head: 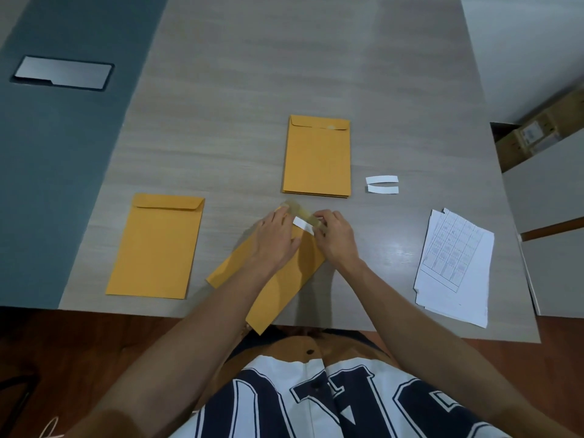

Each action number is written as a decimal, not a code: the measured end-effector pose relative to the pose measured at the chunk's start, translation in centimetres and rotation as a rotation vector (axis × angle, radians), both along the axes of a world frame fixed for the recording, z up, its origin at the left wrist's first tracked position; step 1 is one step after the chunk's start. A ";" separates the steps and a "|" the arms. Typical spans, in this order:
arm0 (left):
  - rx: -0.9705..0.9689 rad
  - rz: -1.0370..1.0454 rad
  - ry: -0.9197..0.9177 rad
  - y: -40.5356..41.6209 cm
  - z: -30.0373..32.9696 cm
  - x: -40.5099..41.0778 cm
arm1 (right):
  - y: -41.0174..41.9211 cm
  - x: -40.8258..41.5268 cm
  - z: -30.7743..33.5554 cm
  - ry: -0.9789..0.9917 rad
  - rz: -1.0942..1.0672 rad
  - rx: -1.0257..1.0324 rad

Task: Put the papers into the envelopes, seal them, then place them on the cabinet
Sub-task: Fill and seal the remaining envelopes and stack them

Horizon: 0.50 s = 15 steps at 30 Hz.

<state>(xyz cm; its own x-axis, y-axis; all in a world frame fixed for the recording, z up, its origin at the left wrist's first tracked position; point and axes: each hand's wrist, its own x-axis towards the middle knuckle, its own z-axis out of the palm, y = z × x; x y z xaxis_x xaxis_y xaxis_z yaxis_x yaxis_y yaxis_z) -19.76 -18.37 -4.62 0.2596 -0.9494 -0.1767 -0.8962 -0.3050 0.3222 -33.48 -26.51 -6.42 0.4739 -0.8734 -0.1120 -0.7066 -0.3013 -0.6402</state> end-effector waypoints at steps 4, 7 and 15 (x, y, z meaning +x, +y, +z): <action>0.030 0.016 -0.003 -0.6 -0.1 0.2 | -1.0 0.0 0.2 -0.023 -0.046 0.088; 0.033 -0.001 -0.021 -0.6 -0.2 0.3 | -1.7 -0.5 0.4 -0.060 -0.070 0.121; 0.051 0.083 -0.025 -1.4 -0.3 -0.2 | -2.8 -2.4 0.9 -0.069 -0.166 0.136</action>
